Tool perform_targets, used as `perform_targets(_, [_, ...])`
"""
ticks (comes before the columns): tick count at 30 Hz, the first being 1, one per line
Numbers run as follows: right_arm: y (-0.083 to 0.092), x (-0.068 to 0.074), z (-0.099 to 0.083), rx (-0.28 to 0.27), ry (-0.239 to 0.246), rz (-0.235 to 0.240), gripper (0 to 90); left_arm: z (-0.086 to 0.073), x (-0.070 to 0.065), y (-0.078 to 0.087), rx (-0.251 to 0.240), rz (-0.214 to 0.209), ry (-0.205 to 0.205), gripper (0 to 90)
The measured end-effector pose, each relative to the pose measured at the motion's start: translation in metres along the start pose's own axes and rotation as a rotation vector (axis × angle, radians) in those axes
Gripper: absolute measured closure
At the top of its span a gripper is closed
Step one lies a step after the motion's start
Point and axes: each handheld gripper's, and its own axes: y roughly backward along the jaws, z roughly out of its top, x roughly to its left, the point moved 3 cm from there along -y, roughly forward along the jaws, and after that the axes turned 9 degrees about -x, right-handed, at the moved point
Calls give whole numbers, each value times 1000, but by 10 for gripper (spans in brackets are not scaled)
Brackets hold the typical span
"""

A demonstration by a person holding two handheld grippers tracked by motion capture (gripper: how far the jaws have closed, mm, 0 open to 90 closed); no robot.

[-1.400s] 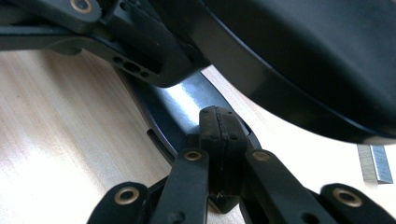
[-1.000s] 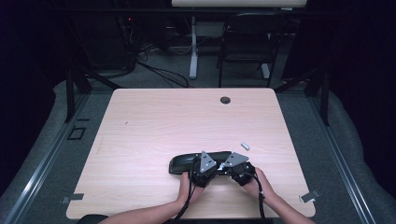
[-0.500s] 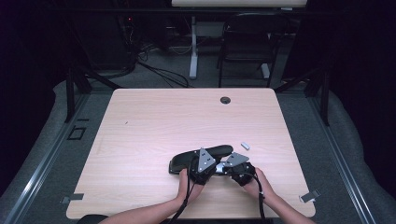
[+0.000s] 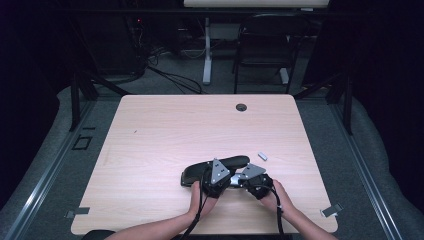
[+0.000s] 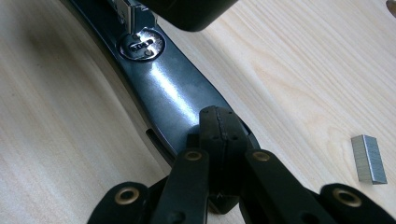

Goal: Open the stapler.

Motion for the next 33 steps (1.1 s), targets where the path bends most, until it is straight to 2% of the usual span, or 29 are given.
perform_targets(12, [0,0,0,-1,0,-2,900,6,3,4,-9,10,7,900])
perform_targets(33, [0,0,0,-9,6,-7,900,19,9,12,-49,18,42,900])
